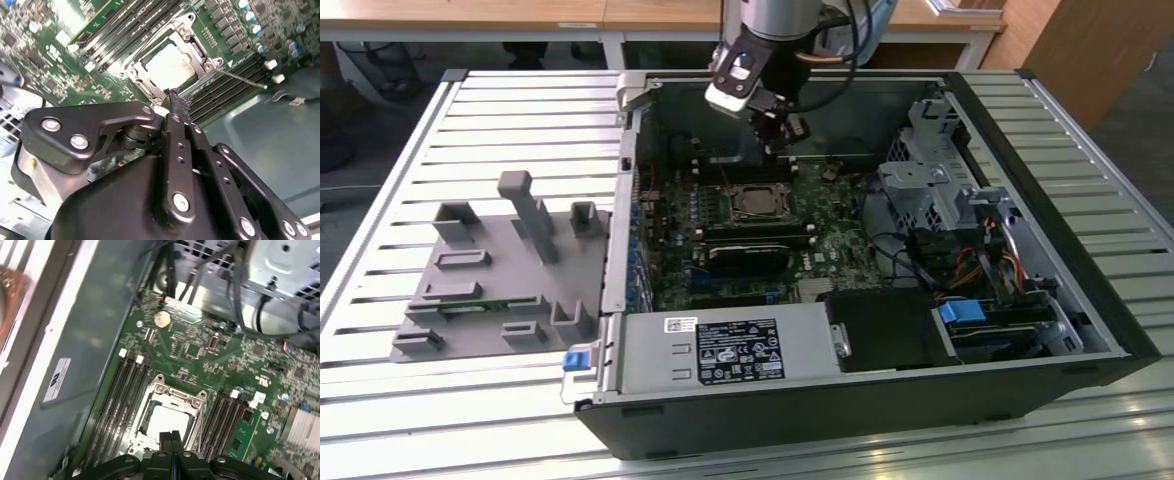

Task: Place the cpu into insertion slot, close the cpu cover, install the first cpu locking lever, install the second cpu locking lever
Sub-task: 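Install the first cpu locking lever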

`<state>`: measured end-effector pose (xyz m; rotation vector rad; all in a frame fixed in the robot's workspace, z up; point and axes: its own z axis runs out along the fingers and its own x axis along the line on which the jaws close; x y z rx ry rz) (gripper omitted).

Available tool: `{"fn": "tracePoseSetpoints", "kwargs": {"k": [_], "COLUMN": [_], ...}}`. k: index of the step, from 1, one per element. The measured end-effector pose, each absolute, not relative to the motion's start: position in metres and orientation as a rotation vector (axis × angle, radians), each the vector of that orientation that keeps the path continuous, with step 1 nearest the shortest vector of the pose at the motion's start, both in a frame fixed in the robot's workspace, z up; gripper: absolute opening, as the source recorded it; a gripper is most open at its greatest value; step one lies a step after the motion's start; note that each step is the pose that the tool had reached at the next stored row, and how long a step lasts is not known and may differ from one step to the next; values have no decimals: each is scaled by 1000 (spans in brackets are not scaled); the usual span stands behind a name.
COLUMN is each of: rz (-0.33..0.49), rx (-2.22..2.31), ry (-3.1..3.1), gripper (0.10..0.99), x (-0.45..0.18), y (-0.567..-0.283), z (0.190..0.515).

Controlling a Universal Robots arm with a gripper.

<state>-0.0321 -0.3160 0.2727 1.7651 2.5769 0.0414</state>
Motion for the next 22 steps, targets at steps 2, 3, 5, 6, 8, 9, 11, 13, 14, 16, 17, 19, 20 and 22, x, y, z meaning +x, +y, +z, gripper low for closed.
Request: {"fn": "tracePoseSetpoints", "kwargs": {"k": [2,3,5,6,8,9,11,13,14,16,17,19,20,22], "rz": [42,42,43,43,43,43,44,44,45,45,45,46,46,46], "rx": [1717,1694,1645,1621,1573,1548,1500,1450,1424,1375,1350,1299,1274,1221], "ry": [2609,2625,2657,2672,2701,2715,2743,2770,2784,2809,2821,2846,2857,2881], "gripper": [106,106,106,106,106,106,106,106,106,106,106,106,106,106], "x": [-32,-32,-32,-32,-32,-32,-32,-32,-32,-32,-32,-32,-32,-32], "y": [-316,-316,-316,-316,-316,-316,-316,-316,-316,-316,-316,-316,-316,-316], "z": [273,273,272,272,272,272,272,272,272,272,272,272,272,272]}}
